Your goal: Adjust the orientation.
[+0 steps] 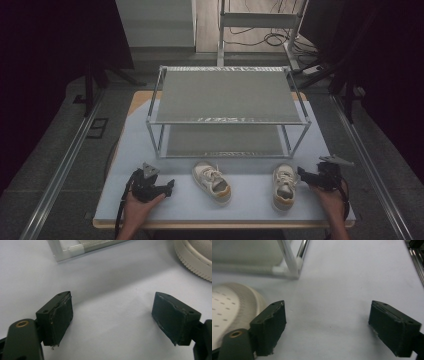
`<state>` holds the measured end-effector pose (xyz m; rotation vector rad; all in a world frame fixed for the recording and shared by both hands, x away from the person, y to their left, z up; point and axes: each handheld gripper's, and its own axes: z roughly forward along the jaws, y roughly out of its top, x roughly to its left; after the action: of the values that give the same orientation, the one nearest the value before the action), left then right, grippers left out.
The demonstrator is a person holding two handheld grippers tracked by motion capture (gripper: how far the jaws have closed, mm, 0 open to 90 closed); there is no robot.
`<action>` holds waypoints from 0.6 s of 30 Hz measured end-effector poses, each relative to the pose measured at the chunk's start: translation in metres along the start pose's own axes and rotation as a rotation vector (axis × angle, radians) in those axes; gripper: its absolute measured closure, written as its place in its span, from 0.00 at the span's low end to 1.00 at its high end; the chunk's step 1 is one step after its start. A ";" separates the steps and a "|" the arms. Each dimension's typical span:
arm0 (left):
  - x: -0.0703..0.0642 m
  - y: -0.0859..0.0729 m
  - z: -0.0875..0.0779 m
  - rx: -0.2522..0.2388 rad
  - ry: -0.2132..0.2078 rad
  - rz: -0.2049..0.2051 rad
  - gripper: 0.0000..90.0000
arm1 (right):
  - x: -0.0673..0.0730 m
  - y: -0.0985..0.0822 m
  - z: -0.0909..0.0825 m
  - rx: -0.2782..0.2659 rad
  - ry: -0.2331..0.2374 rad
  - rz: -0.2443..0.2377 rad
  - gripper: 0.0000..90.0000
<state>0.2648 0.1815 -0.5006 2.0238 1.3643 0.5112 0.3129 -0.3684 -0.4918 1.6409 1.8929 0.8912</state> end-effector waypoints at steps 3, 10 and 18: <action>0.000 0.000 0.000 0.000 0.000 0.000 0.19 | 0.001 -0.001 -0.013 -0.059 -0.009 0.011 0.29; 0.000 0.000 0.000 -0.001 0.000 0.001 0.19 | 0.036 0.008 -0.082 -0.219 0.101 -0.087 0.64; 0.000 0.000 0.000 0.000 -0.003 0.003 0.19 | 0.118 0.020 -0.109 -0.230 0.370 -0.201 0.95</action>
<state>0.2645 0.1818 -0.5004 2.0258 1.3600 0.5098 0.2279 -0.2687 -0.3970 1.1881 2.0554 1.3397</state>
